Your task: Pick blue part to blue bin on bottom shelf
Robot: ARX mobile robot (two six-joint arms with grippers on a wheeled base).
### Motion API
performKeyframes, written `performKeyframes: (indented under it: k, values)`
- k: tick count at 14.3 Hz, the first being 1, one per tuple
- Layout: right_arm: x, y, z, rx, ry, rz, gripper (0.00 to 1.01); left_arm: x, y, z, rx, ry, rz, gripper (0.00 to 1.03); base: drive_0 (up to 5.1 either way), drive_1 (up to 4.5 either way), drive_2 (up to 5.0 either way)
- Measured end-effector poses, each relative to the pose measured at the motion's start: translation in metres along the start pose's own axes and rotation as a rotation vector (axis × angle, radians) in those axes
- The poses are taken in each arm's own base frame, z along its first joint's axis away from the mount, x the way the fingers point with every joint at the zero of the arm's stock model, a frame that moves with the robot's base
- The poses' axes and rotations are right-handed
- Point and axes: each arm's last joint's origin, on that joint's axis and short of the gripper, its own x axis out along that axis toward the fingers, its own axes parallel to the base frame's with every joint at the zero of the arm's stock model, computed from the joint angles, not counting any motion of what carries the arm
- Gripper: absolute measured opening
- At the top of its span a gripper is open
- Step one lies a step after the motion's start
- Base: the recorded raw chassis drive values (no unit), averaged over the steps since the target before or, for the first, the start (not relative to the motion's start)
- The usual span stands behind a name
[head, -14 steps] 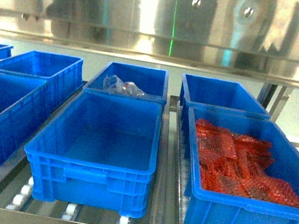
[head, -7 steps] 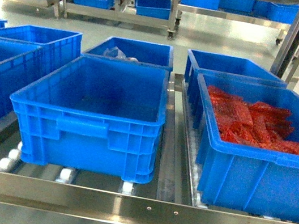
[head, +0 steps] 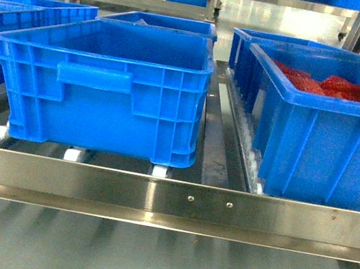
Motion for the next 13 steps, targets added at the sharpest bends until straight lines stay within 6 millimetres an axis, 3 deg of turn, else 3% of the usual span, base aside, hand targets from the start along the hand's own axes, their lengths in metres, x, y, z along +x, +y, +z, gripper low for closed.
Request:
performKeyframes:
  k: [4, 13]
  values:
    - [0.0, 0.0, 0.0001, 0.0, -0.001, 0.001, 0.98, 0.0, 0.0, 0.0004, -0.001, -0.004, 0.001, 0.44, 0.0, 0.0, 0.0]
    - [0.0, 0.0, 0.0, 0.0, 0.0, 0.0, 0.98, 0.0, 0.0, 0.0004, -0.001, -0.004, 0.001, 0.44, 0.1, 4.01, -3.8]
